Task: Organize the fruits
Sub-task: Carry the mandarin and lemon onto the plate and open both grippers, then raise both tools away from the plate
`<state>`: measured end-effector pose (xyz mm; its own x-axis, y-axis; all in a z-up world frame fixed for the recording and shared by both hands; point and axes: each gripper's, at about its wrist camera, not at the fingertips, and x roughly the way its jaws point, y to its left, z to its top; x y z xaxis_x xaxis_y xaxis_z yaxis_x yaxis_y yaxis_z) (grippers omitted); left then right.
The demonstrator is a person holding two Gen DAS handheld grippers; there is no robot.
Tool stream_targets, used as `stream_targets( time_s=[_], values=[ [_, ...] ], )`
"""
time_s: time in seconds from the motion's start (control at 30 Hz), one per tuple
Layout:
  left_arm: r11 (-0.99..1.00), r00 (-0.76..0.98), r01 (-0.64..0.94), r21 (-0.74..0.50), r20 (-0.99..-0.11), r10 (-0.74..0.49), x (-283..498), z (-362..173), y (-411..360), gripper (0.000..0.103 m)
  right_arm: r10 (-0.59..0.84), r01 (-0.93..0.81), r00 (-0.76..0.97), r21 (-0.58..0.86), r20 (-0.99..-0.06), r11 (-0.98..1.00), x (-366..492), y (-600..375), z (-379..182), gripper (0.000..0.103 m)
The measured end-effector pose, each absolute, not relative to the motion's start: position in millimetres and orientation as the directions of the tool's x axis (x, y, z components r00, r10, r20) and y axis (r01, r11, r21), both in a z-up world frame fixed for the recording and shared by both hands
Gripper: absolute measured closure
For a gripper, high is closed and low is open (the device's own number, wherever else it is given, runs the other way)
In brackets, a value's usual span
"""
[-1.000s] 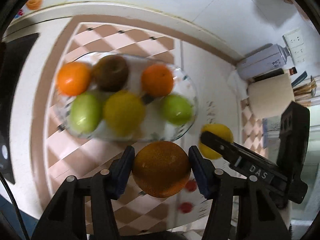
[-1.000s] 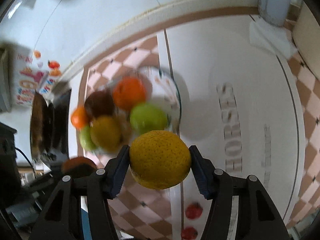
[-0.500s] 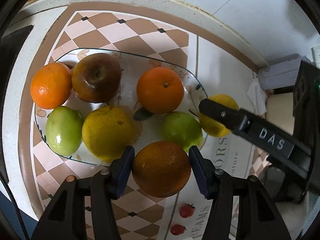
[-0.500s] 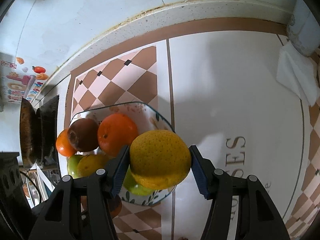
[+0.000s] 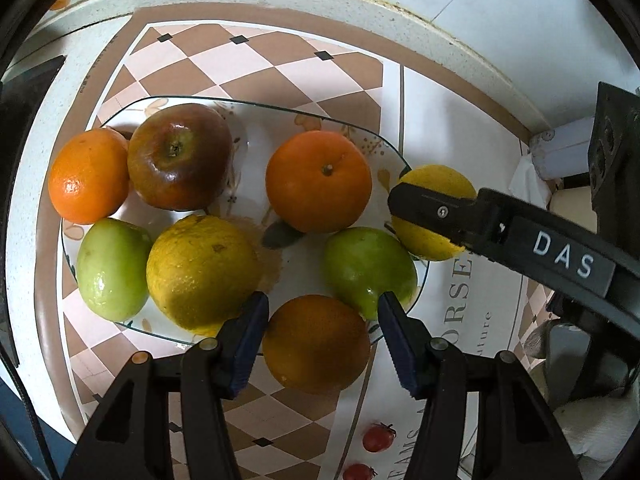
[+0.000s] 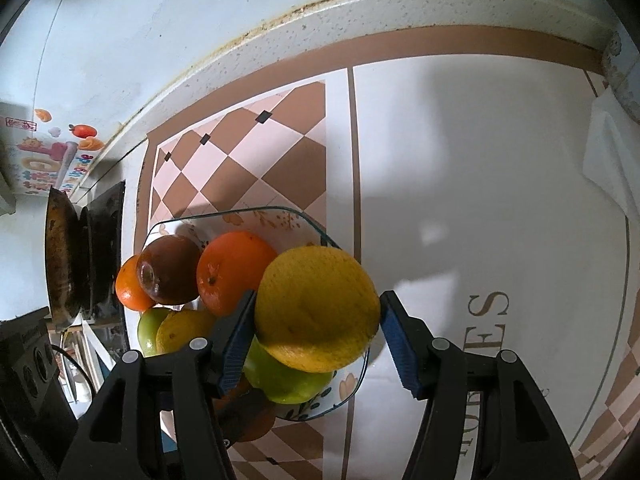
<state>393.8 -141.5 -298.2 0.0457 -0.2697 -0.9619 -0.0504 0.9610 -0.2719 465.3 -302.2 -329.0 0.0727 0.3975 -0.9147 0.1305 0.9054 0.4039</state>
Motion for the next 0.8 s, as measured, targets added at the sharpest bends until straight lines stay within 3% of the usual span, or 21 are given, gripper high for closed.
stream_targets(
  time_s=[0.07,0.13,0.33,0.47,0.53,0.57,0.6,0.63,0.73,0.8],
  values=[
    [0.962,0.036,-0.046,-0.269,-0.963,-0.268,395,-298,-142,0.048,0.404,0.130,0.072,0.410,-0.912,0.903,464,-302,-328,0.033],
    [0.963,0.030,-0.044,-0.266,-0.964,-0.265,395,-296,-142,0.048,0.406,0.138,0.077,0.413,-0.911,0.900,461,-304,-323,0.021],
    [0.975,0.099,0.008,-0.221,-0.970,-0.220,390,-269,-137,0.048,0.355,0.137,0.119,0.369,-0.927,0.919,450,-306,-302,0.012],
    [0.987,0.162,0.044,-0.152,-0.974,-0.157,387,-251,-124,0.047,0.223,0.117,0.164,0.244,-0.961,0.963,433,-300,-280,0.010],
    [0.991,0.193,0.053,-0.121,-0.973,-0.129,384,-243,-112,0.041,0.154,0.106,0.189,0.176,-0.970,0.979,421,-294,-270,0.009],
    [0.994,0.207,0.054,-0.099,-0.972,-0.108,383,-240,-107,0.034,0.137,0.103,0.195,0.159,-0.971,0.982,416,-292,-267,0.009],
    [0.995,0.217,0.055,-0.078,-0.972,-0.089,382,-238,-103,0.021,0.120,0.100,0.199,0.142,-0.973,0.985,411,-289,-263,0.009],
    [0.996,0.226,0.059,-0.064,-0.971,-0.076,382,-237,-98,0.016,0.096,0.094,0.208,0.118,-0.973,0.989,403,-284,-258,0.009],
    [0.998,0.247,0.059,-0.019,-0.968,-0.033,376,-233,-86,0.014,0.053,0.086,0.227,0.074,-0.973,0.993,384,-273,-247,0.009],
    [0.998,0.259,0.060,0.004,-0.966,-0.012,371,-230,-79,0.006,0.042,0.088,0.240,0.065,-0.970,0.994,373,-266,-239,0.009]
  ],
)
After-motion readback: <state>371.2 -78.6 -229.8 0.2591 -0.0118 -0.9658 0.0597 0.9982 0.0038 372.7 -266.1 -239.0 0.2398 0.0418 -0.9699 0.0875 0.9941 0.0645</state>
